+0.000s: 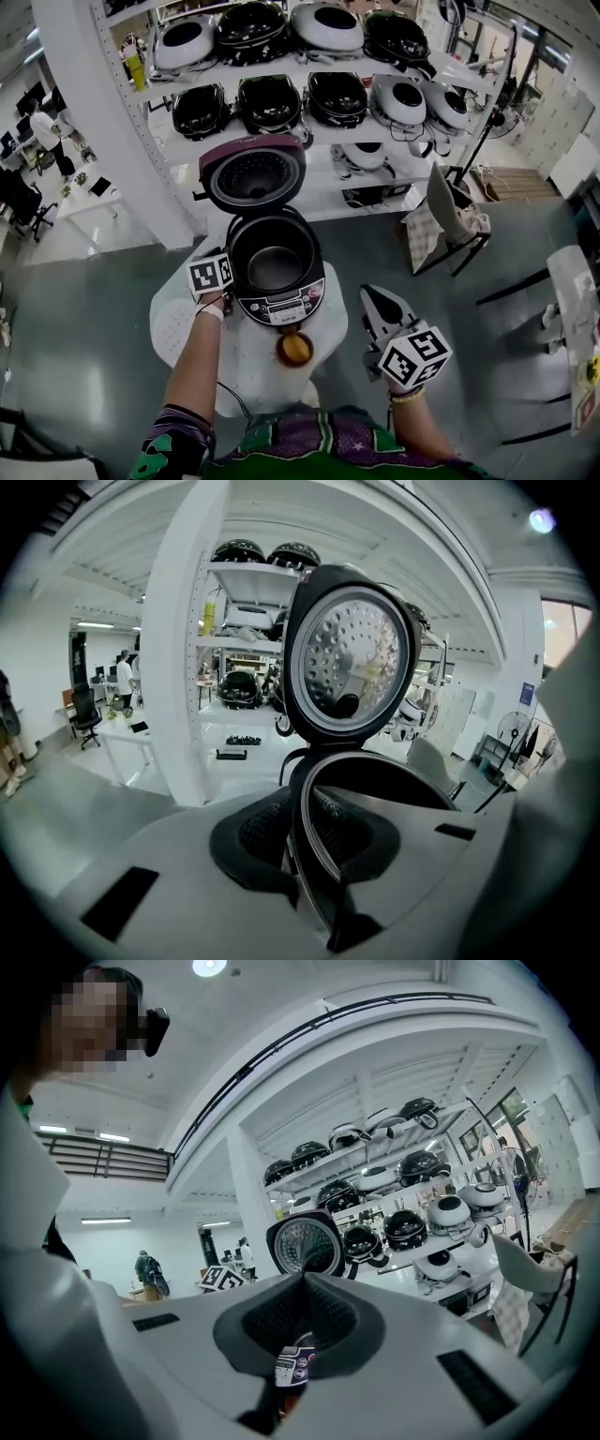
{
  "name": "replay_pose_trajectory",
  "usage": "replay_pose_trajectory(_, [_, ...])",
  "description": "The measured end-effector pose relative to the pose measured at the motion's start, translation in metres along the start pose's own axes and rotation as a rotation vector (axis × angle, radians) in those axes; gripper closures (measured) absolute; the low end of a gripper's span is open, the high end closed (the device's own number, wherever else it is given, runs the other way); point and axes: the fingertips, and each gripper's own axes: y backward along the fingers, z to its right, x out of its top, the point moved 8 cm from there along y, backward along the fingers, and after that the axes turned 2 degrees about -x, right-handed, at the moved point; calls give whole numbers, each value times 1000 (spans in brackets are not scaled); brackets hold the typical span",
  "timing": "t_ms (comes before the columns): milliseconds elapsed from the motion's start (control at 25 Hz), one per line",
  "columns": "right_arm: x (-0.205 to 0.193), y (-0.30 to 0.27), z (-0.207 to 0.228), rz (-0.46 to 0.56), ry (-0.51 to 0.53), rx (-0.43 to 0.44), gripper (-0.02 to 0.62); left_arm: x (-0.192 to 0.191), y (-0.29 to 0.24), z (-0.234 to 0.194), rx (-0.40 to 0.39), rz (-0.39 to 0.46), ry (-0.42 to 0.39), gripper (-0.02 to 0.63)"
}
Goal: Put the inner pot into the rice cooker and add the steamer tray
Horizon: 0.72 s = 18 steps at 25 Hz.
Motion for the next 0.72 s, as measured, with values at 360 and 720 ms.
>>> replay_pose_trajectory(360, [16, -11, -33, 9, 29, 92, 589, -9, 77, -1, -12, 85, 30, 523])
replay_pose_trajectory(720, [23, -45, -74, -3, 72, 224, 589, -18, 172, -14, 9, 210, 75, 523])
